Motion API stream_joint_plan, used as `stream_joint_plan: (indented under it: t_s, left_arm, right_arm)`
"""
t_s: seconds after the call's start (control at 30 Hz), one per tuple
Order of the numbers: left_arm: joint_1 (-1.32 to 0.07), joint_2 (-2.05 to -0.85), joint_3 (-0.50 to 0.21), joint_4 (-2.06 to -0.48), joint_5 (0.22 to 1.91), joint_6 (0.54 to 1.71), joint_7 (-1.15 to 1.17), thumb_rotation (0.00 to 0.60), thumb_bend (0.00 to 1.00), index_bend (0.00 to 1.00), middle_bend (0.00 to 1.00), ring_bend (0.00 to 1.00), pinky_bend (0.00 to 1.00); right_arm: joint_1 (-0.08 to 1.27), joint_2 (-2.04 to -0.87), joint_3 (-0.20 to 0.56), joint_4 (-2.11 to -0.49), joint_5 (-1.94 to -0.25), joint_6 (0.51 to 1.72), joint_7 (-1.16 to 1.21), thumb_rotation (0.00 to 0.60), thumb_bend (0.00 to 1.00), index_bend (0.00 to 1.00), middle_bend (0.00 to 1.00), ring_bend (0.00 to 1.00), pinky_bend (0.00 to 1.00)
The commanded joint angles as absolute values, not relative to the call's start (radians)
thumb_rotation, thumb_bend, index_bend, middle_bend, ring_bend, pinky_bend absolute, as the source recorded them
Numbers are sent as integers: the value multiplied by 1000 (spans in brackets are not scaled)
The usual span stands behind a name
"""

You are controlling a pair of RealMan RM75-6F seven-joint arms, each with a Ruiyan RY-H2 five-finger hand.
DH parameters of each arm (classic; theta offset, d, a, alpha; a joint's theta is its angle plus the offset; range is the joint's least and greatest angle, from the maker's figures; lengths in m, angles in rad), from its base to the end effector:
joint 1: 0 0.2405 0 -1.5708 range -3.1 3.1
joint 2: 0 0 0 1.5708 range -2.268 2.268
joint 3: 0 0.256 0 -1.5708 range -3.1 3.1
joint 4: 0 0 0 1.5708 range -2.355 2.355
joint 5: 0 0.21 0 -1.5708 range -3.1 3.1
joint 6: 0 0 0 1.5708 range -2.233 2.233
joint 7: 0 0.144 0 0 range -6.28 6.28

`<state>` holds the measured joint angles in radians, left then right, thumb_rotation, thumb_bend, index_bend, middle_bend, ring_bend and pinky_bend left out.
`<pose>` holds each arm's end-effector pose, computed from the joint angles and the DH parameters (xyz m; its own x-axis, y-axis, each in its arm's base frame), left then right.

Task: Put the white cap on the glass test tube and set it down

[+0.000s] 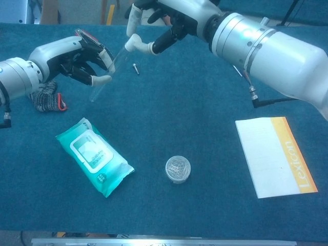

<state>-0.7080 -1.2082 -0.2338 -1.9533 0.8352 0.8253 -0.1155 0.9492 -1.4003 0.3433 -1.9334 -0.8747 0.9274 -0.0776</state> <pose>-0.1273 0.3046 0.0472 -0.2011 0.5676 0.7984 0.9691 -0.0036 0.2467 -0.0008 -0.3194 0.0257 -0.0439 -0.5191 0.8536 -0.8808 -0.3831 -0.2782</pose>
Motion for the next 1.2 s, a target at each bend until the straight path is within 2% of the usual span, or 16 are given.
stream_joint_plan:
  t_s: [0.03,1.2]
  left_arm:
    - [-711,-1212,-233,-1951,834,825,-117,599,328,581,368,239,377]
    - [-719,-1218,-230,-1943,838,832,-137,599,328,581,368,239,377]
  right_arm:
    - [951,-1404,342,-1930,-874,926,-74,600,308,553,238,60,175]
    - [955,-1439,338,-1898,-886,919,-42,600,308,553,238,60,175]
